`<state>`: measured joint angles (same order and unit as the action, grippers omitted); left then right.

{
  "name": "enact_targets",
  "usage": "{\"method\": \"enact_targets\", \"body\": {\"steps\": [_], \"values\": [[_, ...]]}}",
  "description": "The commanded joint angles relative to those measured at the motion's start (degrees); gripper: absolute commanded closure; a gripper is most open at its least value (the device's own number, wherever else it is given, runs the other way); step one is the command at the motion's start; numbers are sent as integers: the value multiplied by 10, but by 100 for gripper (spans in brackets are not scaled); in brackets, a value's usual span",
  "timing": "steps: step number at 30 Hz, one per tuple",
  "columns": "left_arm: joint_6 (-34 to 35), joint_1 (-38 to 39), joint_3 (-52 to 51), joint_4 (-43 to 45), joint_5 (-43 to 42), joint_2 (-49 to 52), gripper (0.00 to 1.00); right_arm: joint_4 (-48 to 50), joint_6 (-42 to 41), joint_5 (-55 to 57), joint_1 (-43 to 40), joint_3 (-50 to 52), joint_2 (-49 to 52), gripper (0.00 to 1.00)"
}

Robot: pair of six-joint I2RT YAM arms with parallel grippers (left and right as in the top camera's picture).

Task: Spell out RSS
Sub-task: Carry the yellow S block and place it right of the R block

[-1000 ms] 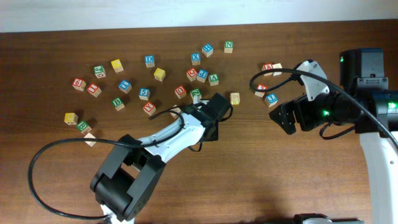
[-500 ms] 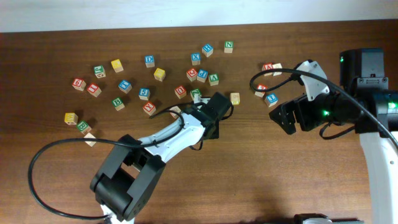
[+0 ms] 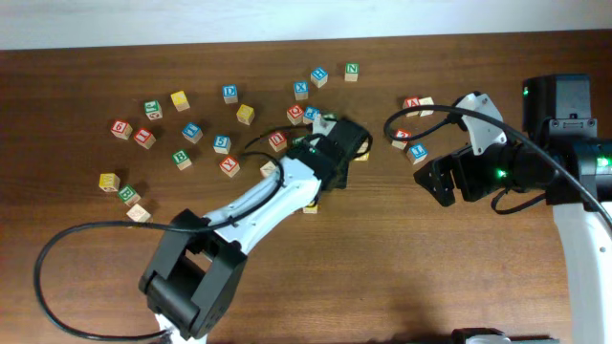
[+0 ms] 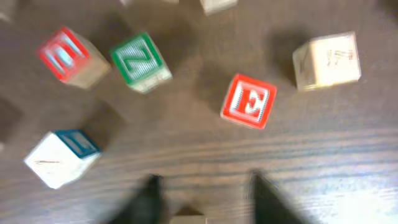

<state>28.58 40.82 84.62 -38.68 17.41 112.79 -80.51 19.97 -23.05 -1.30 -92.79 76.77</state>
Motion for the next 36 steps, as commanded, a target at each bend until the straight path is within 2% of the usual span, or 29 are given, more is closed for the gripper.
{"method": "enact_targets", "body": {"steps": [1,3,5,9,15,19,21,25,32,36], "values": [[4,-11,42,-54,41,-7,100,1,6,-7,-1,-2,-2,2],[42,-32,42,-100,50,-22,100,1,6,-7,-1,-2,-2,2],[51,-57,40,-144,52,-38,100,1,6,-7,-1,-2,-2,2],[66,-106,-19,-159,53,-58,100,1,6,-7,-1,-2,-2,2],[60,-159,-157,-51,-61,-107,100,1,6,-7,-1,-2,-2,2],[62,-158,-196,-29,-115,-107,100,1,6,-7,-1,-2,-2,2],[81,-158,-201,-29,-117,-107,100,1,6,-7,-1,-2,-2,2],[78,-158,-209,-14,-120,-107,100,1,6,-7,-1,-2,-2,2],[66,-142,-247,70,-143,-106,100,1,6,-7,-1,-2,-2,2],[66,-142,-247,73,-143,-106,100,1,6,-7,-1,-2,-2,2]]}}
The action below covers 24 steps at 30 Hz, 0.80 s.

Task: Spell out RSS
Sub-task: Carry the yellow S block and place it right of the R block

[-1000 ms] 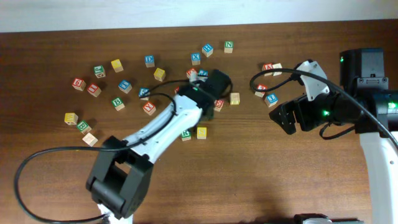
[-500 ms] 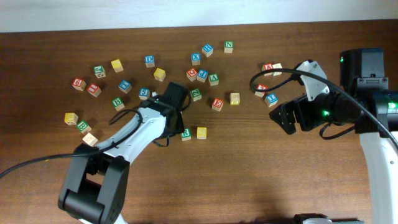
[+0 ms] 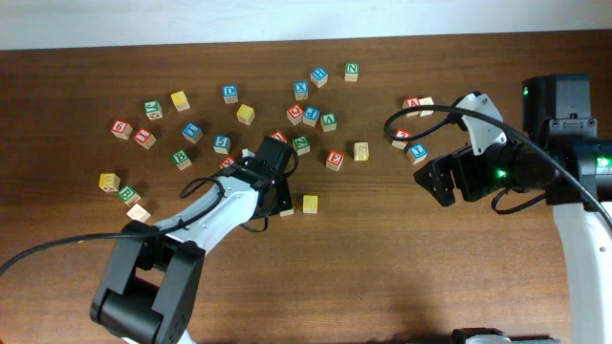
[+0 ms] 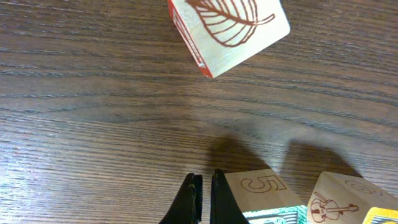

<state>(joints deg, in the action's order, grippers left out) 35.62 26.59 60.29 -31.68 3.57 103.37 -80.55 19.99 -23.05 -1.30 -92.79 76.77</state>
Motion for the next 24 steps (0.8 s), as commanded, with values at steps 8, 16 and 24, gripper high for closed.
{"method": "enact_targets", "body": {"steps": [8,16,24], "values": [[-9,16,-4,18,-12,-12,100,2,6,-7,-1,-2,-2,1],[-9,15,-4,29,-13,-12,100,2,6,-7,-1,-2,-2,2],[-9,16,-4,38,-24,-12,100,2,6,-7,-1,-2,-2,2]]}}
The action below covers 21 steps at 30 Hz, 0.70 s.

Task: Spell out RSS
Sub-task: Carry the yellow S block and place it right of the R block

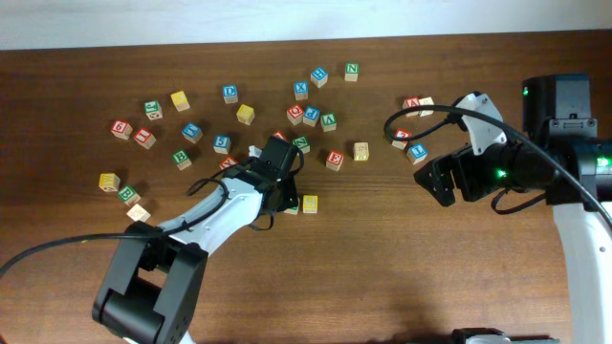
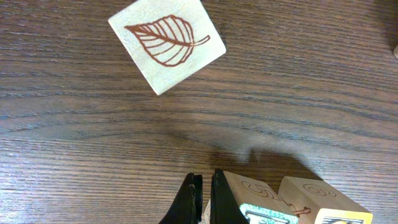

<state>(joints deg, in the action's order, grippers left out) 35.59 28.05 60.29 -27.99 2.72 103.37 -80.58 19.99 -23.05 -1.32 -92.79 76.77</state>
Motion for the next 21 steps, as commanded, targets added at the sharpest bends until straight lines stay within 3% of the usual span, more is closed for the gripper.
{"method": "enact_targets", "body": {"steps": [1,21], "values": [[-9,1,-4,0,-15,-12,100,2,6,-7,-1,-2,-2,2],[23,23,-4,-12,2,-12,100,2,6,-7,-1,-2,-2,2]]}}
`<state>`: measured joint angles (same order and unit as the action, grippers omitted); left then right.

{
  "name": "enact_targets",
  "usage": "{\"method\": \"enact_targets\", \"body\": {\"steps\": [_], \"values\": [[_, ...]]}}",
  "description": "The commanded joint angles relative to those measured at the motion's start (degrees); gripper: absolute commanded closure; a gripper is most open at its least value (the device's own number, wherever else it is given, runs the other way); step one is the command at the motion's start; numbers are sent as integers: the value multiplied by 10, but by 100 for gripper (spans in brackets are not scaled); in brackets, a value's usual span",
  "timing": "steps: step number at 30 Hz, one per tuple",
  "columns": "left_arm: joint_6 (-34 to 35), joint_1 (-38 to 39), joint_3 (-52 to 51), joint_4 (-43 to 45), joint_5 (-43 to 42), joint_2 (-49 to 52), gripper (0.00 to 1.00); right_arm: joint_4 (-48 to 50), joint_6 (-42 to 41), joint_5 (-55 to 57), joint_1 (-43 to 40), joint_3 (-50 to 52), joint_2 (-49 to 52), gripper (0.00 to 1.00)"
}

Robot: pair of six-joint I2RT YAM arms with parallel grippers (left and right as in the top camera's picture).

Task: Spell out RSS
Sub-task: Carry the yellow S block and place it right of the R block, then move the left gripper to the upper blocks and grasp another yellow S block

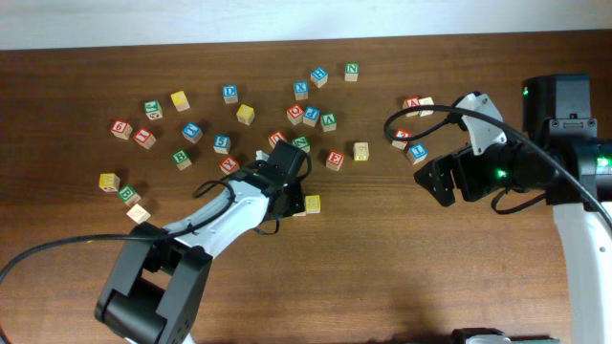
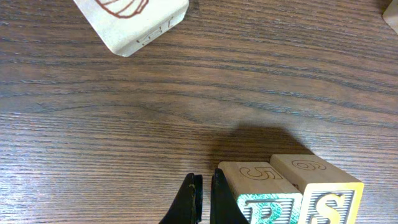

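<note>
A green R block and a yellow S block stand side by side and touching, with a 5 and a 6 on their upper faces. My left gripper is shut and empty, its right finger against the R block's left side. From overhead the yellow S block shows beside the left wrist, which covers most of the R block. Off to the right, my right gripper hovers over bare table; I cannot make out how its jaws stand.
A leaf-printed block lies just beyond the left gripper. Several lettered blocks are scattered across the back: a red one, a plain one, a green one. More sit at the far left and near the right gripper.
The left gripper, still shut, has shifted right. The R block, which sat tilted with a small gap to the yellow S block, now stands square and touching it.
First the left arm reached over the middle blocks with its fingers apart. Then it was back near the front, shut beside the R block, which stood apart from the yellow S block. The gap narrowed, and now the two blocks touch. The right arm stayed still.
</note>
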<state>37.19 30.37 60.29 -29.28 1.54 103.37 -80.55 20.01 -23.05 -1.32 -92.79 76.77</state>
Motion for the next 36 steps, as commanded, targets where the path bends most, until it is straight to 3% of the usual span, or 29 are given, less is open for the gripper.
{"method": "enact_targets", "body": {"steps": [1,5,9,10,11,12,13,17,21,25,29,33,36], "values": [[7,0,-4,1,19,-12,100,2,6,-7,-1,-2,-2,2],[-31,-11,7,0,54,-39,100,2,6,-7,-1,-2,-2,2],[-164,-52,23,-19,56,-170,98,2,6,-7,-1,-2,-2,2],[-177,-59,23,-33,65,-195,87,2,6,-7,-1,-2,-2,2],[-186,-65,23,-50,77,-220,59,2,6,-7,-1,-2,-2,2],[-209,-74,23,-69,80,-249,18,2,6,-7,-1,-2,-2,2],[-224,-82,23,-83,80,-269,0,2,6,-7,-1,-2,-2,2],[-243,-108,23,-133,80,-322,1,2,6,-7,-1,-2,-2,2],[-319,-111,23,-109,77,-321,1,2,6,-7,-1,-2,-2,2],[-257,-169,61,-82,14,-264,1,2,6,-7,-1,-2,-2,2],[-194,-184,238,-130,-12,-93,1,2,6,-7,-1,-2,-2,2],[-68,-183,531,-257,-18,134,1,2,6,-7,-1,-2,-2,2],[22,-176,673,-305,-22,260,0,2,6,-7,-1,-2,-2,2]]}}
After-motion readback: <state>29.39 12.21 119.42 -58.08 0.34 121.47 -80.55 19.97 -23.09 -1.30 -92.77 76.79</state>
